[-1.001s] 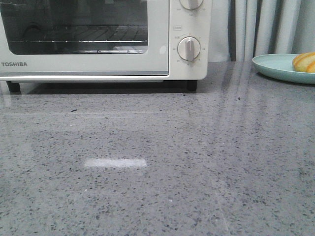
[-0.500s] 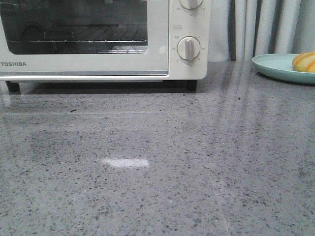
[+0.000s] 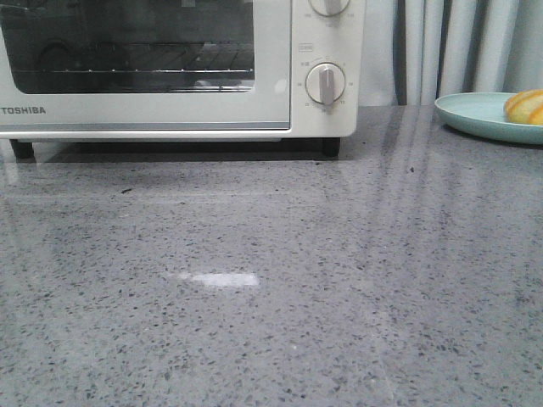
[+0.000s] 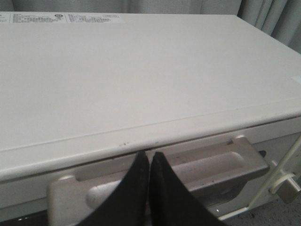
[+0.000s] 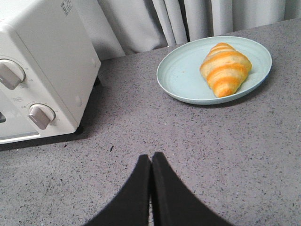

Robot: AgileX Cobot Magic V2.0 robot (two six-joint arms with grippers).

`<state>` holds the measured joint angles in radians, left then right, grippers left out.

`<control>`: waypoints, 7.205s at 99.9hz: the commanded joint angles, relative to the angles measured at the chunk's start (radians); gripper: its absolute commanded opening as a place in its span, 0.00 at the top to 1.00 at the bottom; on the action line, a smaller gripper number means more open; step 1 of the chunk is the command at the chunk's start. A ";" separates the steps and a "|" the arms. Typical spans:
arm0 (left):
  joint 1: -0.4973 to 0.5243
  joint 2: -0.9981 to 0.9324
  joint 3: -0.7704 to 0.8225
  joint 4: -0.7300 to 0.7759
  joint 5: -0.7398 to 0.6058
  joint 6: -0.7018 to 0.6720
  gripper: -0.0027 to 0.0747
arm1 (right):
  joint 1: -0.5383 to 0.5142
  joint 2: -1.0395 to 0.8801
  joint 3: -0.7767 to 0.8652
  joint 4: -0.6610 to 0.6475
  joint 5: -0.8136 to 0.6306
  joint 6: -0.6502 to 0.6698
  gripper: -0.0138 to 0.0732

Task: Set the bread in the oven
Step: 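Hook the door handle with the left gripper and pull it down open, then move the right gripper over the croissant on the blue plate, then close the right gripper on the croissant and lift it off the plate, then carry the croissant with the right gripper into the open oven, then lower the croissant onto the wire rack and open the right gripper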

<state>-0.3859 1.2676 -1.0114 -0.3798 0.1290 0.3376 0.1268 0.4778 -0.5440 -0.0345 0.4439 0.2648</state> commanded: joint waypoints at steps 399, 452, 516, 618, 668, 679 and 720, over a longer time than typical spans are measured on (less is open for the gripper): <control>-0.001 -0.875 0.399 -0.045 0.384 0.026 0.99 | -0.273 1.144 -0.764 -0.033 -0.097 -0.012 0.50; -0.001 -0.875 0.399 -0.045 0.384 0.026 0.99 | -0.266 1.268 -0.764 -0.039 -0.063 -0.012 0.50; -0.001 -0.875 0.399 -0.045 0.388 0.026 0.99 | -0.175 1.092 -0.887 -0.065 -0.007 -0.146 0.92; -0.001 -0.875 0.399 -0.045 0.388 0.045 0.99 | 0.678 1.156 -1.003 -0.131 0.023 -0.318 0.92; -0.001 -0.875 0.399 -0.045 0.401 0.045 0.99 | 0.609 1.267 -1.003 -0.145 -0.138 -0.314 0.92; -0.001 -0.875 0.399 -0.045 0.413 0.045 0.99 | 0.598 1.267 -1.003 -0.145 -0.163 -0.265 0.92; -0.001 -0.875 0.399 -0.045 0.417 0.045 0.99 | 0.598 1.275 -1.003 -0.118 -0.164 -0.265 0.46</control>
<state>-0.3892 0.3860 -0.5780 -0.4019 0.6036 0.3820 0.7317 1.8017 -1.5140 -0.1641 0.3440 0.0000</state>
